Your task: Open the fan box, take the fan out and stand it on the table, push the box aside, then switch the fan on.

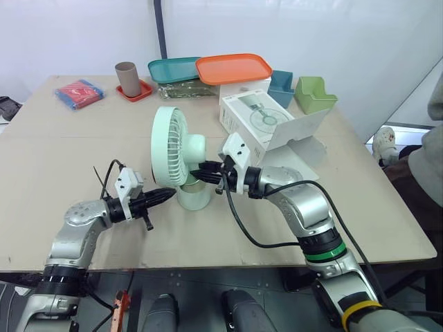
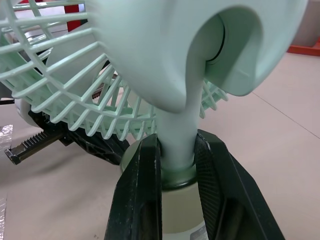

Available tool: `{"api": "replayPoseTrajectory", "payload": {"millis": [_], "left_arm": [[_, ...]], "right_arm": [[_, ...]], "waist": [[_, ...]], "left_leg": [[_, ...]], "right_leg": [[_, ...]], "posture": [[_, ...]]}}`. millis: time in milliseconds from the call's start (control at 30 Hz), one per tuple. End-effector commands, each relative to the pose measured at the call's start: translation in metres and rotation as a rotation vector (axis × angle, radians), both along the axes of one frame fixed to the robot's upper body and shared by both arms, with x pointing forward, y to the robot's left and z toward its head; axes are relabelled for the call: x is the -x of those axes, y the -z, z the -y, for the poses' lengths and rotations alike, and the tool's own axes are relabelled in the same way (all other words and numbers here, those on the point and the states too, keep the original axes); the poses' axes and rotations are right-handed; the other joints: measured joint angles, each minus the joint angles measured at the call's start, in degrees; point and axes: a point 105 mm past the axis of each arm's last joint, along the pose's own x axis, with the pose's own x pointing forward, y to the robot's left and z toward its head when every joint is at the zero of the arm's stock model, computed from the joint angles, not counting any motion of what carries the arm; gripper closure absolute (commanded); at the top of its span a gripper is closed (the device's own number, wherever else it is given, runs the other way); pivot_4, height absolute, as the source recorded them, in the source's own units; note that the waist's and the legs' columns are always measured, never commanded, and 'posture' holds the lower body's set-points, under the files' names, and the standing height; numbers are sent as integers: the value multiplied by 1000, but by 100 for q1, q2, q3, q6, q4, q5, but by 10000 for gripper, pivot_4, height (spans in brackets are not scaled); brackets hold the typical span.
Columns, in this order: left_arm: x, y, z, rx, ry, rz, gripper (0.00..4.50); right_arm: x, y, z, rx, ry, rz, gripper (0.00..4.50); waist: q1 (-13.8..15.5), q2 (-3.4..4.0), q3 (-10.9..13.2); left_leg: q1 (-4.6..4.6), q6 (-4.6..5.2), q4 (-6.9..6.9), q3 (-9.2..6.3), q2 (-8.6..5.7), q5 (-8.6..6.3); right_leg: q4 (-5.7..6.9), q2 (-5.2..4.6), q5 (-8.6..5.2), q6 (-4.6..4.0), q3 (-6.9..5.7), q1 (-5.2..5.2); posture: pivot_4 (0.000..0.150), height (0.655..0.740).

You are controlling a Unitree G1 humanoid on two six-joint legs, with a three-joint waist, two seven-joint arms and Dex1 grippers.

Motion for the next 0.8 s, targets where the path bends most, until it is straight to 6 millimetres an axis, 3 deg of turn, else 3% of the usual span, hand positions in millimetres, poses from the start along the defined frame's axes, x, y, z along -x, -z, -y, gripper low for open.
{"api": "replayPoseTrajectory", "payload": {"millis": [33,800], "left_arm": [[-5,-6,2,0,1,43,44319],[-11,-6,3,11,-28,70,44319]], "right_arm": [[4,-5,-1,1,-2,28,41061],[6,-4,-1,1,-1,26,41061]], "waist": [[0,0,0],[3,0,0]], "left_leg": [[0,0,-1,-1,1,0],[-1,1,0,-2,-1,1]], "right_leg": [[0,1,0,0,-1,-1],[0,0,1,3,0,0]], "posture": [[1500,7400],[1500,7400]]}}
